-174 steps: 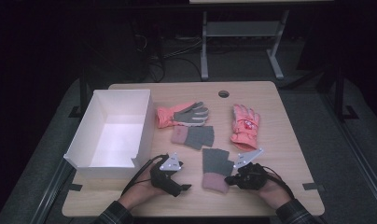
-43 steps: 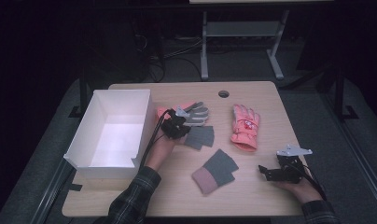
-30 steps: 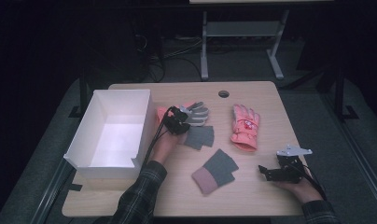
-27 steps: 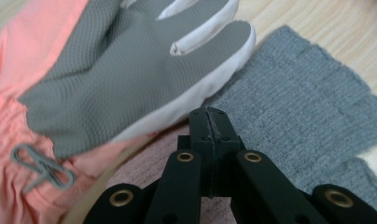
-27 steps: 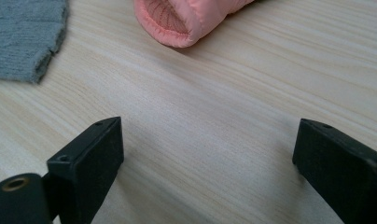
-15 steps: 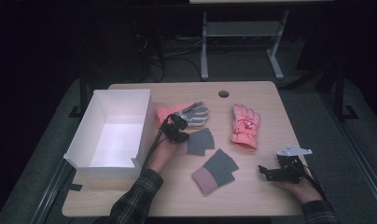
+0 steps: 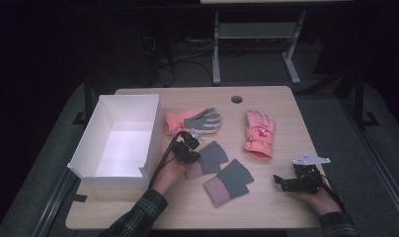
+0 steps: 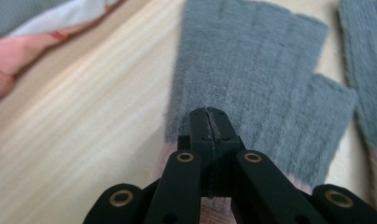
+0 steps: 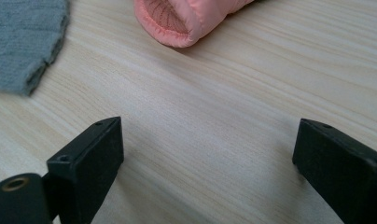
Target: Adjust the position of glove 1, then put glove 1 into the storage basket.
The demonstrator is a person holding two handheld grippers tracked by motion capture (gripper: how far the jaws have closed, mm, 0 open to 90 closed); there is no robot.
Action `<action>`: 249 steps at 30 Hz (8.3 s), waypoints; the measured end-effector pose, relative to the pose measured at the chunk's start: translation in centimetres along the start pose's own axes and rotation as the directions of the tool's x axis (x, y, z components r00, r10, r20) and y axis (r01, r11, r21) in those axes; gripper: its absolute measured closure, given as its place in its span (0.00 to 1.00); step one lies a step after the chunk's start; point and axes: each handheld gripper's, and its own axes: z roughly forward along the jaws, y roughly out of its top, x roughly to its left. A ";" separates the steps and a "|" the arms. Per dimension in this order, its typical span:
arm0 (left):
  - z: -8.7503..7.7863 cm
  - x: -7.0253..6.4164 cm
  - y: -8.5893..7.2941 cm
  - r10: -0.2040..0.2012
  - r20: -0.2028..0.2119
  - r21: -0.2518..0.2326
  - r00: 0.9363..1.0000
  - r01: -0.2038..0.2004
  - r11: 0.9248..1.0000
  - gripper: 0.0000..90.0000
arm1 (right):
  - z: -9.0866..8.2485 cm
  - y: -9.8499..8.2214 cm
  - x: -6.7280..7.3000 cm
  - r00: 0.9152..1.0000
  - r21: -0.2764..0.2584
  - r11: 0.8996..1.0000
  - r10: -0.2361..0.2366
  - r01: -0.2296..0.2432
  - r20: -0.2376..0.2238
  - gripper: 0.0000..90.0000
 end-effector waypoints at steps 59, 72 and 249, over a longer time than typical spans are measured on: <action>-4.0 -2.0 0.6 0.051 0.265 -0.157 0.963 -0.009 0.988 0.97 | 0.0 0.0 0.0 1.000 0.000 1.000 0.000 0.000 0.000 0.09; -3.5 -5.2 1.4 0.108 0.310 -0.152 0.945 -0.063 0.986 0.97 | 0.0 0.0 0.0 1.000 0.001 1.000 -0.001 0.001 -0.002 0.09; -13.6 17.8 -9.5 -0.424 -0.148 -0.169 0.893 0.400 0.901 0.75 | 0.1 0.1 0.0 1.000 0.001 1.000 -0.007 0.007 -0.004 0.08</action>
